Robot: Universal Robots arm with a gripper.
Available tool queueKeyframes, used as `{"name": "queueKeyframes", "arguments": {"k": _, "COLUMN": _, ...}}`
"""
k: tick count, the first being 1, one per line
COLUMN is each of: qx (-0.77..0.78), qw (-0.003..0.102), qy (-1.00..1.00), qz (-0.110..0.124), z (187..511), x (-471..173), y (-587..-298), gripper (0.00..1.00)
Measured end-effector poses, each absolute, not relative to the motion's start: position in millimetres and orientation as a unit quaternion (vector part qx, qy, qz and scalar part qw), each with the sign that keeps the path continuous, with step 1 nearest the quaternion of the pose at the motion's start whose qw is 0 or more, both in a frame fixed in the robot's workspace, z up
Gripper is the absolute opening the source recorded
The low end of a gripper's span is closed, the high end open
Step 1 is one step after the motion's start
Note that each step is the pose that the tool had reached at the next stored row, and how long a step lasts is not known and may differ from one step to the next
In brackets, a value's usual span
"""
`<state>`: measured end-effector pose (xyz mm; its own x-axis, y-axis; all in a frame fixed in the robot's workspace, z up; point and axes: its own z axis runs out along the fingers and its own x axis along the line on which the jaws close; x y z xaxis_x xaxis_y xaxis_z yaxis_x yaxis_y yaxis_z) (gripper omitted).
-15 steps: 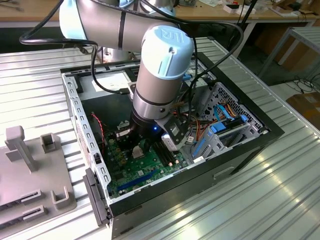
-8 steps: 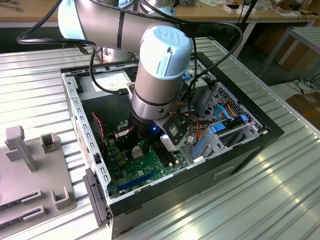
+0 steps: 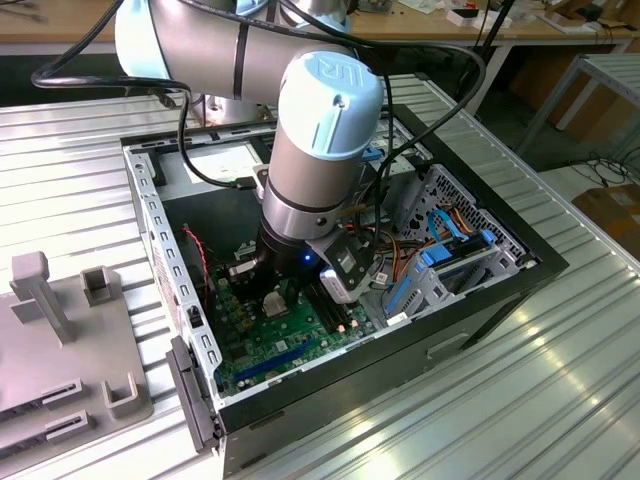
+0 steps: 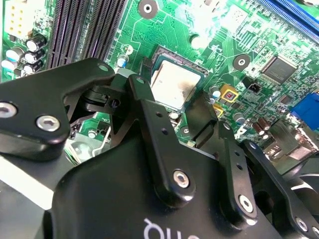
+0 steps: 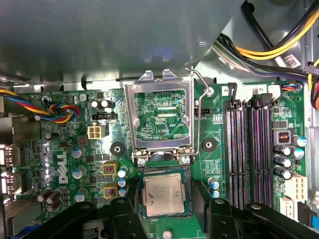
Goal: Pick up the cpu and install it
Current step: 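Place the cpu into insertion slot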
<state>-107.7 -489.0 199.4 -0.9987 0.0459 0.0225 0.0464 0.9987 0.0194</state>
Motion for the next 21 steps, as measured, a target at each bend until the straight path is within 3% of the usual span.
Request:
{"name": "queueKeyframes", "arguments": {"k": 5, "qx": -0.023, "qw": 0.011, "qy": -1.0, "qz": -0.01, "z": 199.6, "x": -107.8, "y": -489.1, "gripper": 0.53}}
{"name": "queueKeyframes", "arguments": {"k": 6, "qx": -0.023, "qw": 0.011, "qy": -1.0, "qz": -0.01, "z": 199.6, "x": -107.8, "y": -489.1, "gripper": 0.47}}
{"name": "queueKeyframes", "arguments": {"k": 21, "qx": -0.023, "qw": 0.011, "qy": -1.0, "qz": -0.01, "z": 200.7, "x": -107.7, "y": -489.0, "gripper": 0.44}}
